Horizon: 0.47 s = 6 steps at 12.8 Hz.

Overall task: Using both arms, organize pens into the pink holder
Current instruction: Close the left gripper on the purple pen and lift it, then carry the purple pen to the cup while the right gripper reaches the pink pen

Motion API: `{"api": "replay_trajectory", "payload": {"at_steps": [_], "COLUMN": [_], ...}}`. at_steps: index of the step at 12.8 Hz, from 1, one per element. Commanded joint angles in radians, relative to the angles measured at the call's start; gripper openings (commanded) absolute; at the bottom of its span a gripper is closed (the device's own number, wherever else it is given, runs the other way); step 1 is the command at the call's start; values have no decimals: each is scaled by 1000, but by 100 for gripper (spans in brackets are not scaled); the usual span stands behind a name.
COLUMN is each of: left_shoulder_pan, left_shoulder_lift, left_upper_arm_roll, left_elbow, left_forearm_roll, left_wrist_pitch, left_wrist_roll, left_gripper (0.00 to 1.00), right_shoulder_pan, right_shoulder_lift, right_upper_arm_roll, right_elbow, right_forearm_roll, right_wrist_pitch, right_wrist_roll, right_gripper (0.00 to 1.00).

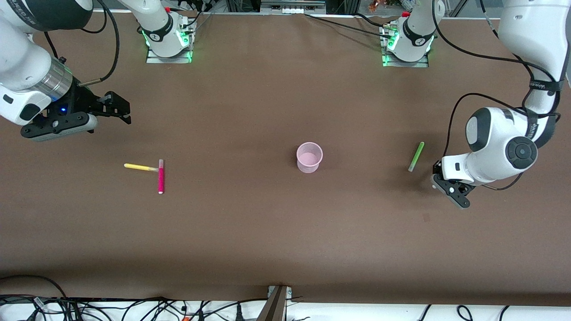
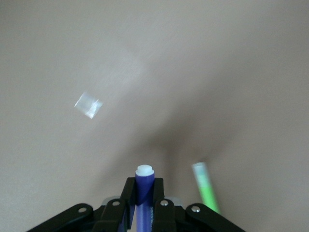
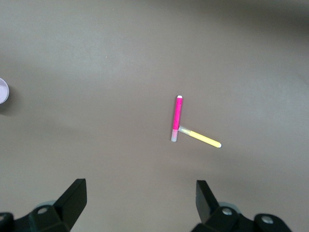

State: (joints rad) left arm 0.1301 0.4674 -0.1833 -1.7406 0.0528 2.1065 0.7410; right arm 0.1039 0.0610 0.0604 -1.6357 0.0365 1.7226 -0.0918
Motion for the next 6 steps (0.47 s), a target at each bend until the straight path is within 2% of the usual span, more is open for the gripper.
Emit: {"api": "replay_trajectory", "payload": {"at_steps": [1, 6], "left_shoulder_pan": [-1, 11], "left_shoulder_lift": [11, 7], "left_upper_arm_roll": [-97, -382], "left_elbow": [137, 153], "left_forearm_roll": [-40, -210], "left_wrist_pitch": [-192, -194], "left_wrist_roll": [-20, -5], "left_gripper": [0, 0], "right_shoulder_pan": [-1, -13], "right_shoulder_lift": [3, 37], "right_upper_arm_roll": [2, 1], "right_elbow": [13, 13], "right_forearm_roll": [-20, -9], "right_wrist_pitch": [0, 21], "right_wrist_roll": [-8, -2], "right_gripper": [100, 100]}}
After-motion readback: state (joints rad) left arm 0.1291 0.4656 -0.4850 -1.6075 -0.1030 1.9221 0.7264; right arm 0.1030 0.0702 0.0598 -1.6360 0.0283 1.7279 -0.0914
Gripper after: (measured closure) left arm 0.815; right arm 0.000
